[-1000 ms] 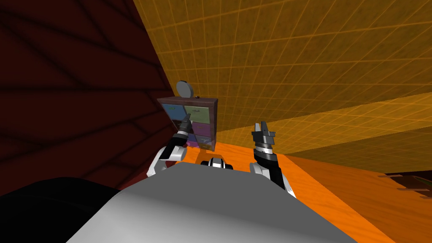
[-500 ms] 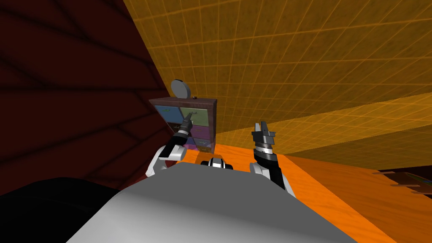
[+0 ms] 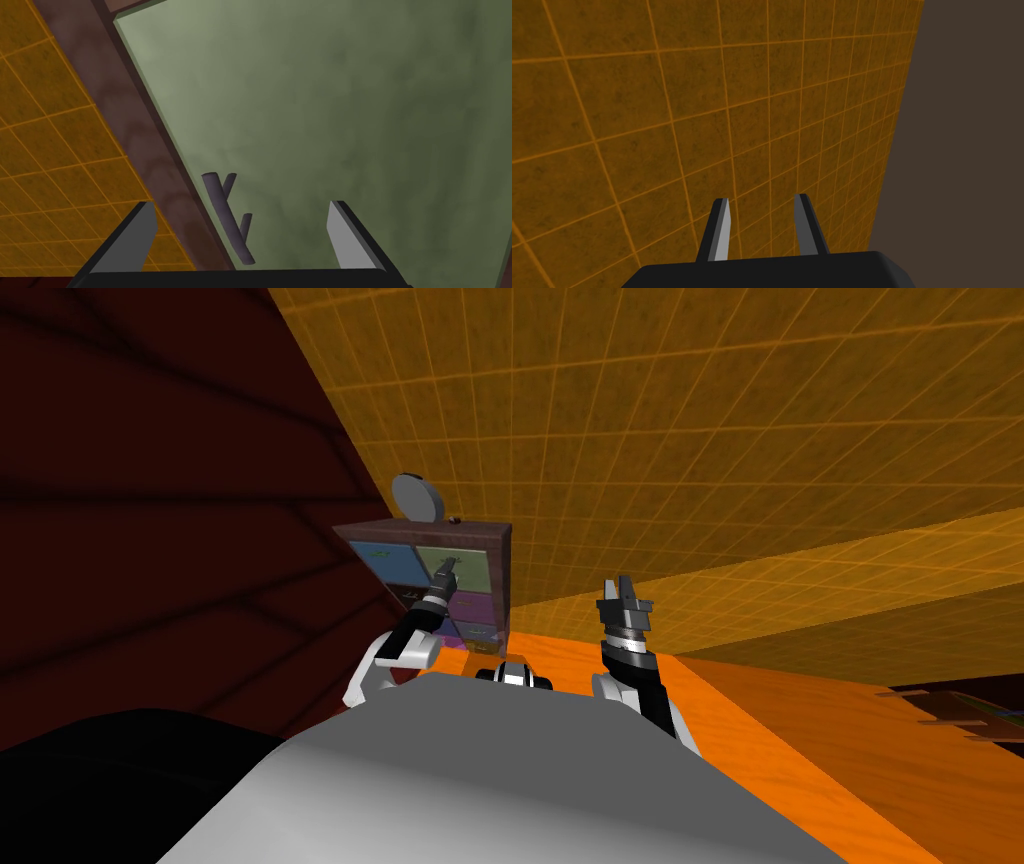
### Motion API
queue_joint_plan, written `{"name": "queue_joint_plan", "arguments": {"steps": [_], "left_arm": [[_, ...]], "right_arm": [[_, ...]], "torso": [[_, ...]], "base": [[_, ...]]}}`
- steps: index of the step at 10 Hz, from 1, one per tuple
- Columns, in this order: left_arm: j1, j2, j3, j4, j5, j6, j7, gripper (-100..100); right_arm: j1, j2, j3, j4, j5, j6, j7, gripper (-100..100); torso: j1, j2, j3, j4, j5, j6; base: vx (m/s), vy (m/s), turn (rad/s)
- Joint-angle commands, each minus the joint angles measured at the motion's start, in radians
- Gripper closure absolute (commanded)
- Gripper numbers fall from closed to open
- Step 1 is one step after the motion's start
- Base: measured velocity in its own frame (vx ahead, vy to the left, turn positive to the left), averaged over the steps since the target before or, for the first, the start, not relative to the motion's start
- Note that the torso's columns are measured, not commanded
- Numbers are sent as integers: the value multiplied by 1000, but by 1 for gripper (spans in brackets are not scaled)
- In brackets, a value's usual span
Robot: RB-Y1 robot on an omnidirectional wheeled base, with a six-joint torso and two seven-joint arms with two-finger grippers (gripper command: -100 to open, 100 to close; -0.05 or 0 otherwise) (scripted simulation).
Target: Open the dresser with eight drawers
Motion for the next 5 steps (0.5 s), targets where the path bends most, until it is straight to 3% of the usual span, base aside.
{"name": "queue_joint_plan", "arguments": {"steps": [1, 2, 3, 4, 5], "left_arm": [[12, 2, 1, -49, 1, 38, 1, -100], [7, 4, 3, -35, 3, 27, 2, -100], [2, 0, 0, -6, 0, 5, 0, 100], [0, 2, 2, -19, 2, 19, 1, 100], [-5, 9, -4, 10, 7, 17, 2, -100]], "right_arm": [[0, 0, 0, 0, 0, 0, 0, 0], [0, 0, 0, 0, 0, 0, 0, 0], [0, 0, 0, 0, 0, 0, 0, 0], [0, 0, 0, 0, 0, 0, 0, 0], [0, 0, 0, 0, 0, 0, 0, 0]], "torso": [[-1, -3, -1, 0, 0, 0], [0, -6, -3, -2, 0, 0], [0, -2, -2, -1, 0, 0], [0, 5, 3, 1, 0, 0], [2, -1, 0, -2, 2, 0]], "base": [[128, 3, -19], [60, 3, -2], [-81, -2, 27], [-51, -2, 5], [-18, 25, -55]]}}
